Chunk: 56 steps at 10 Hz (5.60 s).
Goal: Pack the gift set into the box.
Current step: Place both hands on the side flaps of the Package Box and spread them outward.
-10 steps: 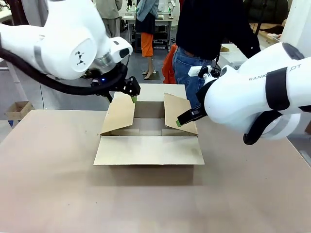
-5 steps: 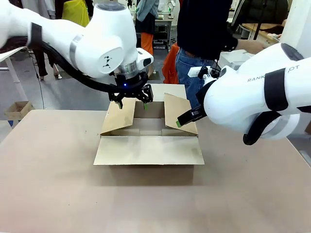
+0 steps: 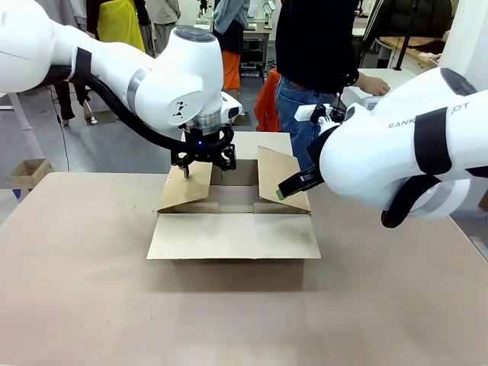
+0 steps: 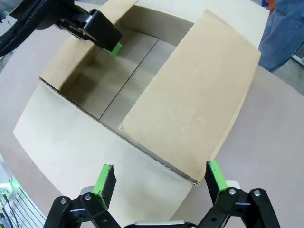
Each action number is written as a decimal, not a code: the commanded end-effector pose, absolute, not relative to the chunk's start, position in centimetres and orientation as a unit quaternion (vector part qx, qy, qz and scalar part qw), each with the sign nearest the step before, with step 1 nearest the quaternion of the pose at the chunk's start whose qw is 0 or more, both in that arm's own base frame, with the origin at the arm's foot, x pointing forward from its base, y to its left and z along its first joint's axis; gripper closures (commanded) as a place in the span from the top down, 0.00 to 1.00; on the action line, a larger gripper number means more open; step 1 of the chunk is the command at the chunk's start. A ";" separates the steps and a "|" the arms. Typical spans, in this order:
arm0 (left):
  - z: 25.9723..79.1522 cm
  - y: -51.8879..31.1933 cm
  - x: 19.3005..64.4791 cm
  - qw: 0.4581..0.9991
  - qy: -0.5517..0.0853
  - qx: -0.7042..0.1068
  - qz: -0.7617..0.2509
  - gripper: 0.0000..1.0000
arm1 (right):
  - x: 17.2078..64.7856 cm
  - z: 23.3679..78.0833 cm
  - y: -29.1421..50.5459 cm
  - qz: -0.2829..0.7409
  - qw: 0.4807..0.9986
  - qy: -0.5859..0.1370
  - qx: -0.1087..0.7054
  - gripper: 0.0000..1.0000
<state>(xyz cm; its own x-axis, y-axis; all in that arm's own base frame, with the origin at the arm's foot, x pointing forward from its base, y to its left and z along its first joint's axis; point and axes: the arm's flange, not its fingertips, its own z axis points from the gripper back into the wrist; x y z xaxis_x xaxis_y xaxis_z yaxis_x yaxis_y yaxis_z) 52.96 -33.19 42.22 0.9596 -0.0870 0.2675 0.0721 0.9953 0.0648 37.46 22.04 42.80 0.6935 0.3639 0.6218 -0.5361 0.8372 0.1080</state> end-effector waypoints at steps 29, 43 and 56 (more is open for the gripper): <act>43.8 -13.7 52.1 0.979 -0.174 -0.069 0.084 1.00 | 38.9 45.1 24.7 0.233 0.932 -0.273 0.059 1.00; 43.8 -13.7 52.1 0.979 -0.174 -0.069 0.084 1.00 | 50.2 46.8 38.7 0.112 0.978 -0.135 -0.115 1.00; 43.8 -13.7 52.1 0.979 -0.174 -0.069 0.084 1.00 | 52.2 42.0 30.9 -0.038 0.968 -0.169 -0.182 1.00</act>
<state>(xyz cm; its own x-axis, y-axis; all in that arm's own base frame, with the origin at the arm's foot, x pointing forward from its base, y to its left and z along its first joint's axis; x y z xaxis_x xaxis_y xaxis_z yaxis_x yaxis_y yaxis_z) 52.13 -13.46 43.60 0.9292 0.1781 0.3239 -0.1226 0.9752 -0.1845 53.52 33.46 42.43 0.9427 0.0246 0.3328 0.1108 0.9176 -0.3818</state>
